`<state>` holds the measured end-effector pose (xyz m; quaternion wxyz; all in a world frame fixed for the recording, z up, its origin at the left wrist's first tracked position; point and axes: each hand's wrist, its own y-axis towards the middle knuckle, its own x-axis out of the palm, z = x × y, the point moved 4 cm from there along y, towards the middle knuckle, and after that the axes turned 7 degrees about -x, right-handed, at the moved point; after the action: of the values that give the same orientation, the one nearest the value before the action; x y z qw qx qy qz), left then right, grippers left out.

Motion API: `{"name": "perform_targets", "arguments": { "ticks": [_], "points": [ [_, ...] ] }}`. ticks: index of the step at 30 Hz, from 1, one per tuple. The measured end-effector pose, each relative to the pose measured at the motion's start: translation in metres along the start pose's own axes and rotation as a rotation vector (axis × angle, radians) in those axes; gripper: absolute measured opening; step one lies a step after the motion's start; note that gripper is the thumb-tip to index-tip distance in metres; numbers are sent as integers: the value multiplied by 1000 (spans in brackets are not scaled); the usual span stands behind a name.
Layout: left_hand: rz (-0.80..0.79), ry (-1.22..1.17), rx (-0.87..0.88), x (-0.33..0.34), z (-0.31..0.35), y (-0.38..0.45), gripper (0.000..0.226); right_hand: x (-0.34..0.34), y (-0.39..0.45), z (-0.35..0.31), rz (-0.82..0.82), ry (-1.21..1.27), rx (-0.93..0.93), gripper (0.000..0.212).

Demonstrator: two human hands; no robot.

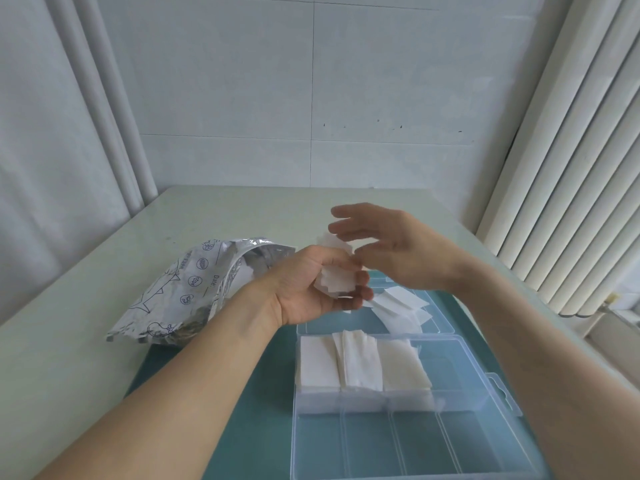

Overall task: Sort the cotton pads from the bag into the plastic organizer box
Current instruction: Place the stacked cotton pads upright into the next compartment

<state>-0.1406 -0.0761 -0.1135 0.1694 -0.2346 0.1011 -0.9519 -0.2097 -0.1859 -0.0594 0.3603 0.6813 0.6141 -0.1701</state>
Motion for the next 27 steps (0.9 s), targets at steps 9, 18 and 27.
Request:
{"name": "perform_targets", "arguments": {
  "ticks": [9, 18, 27],
  "points": [
    [-49, -87, 22, 3, 1, 1, 19, 11, 3, -1, 85, -420, 5, 65],
    [-62, -59, 95, 10, 5, 0, 8, 19, 2, -6, 65, -255, 14, 67],
    [-2, 18, 47, 7, 0, 4, 10, 21, 4, -6, 41, -319, -44, 79]
  ]
}}
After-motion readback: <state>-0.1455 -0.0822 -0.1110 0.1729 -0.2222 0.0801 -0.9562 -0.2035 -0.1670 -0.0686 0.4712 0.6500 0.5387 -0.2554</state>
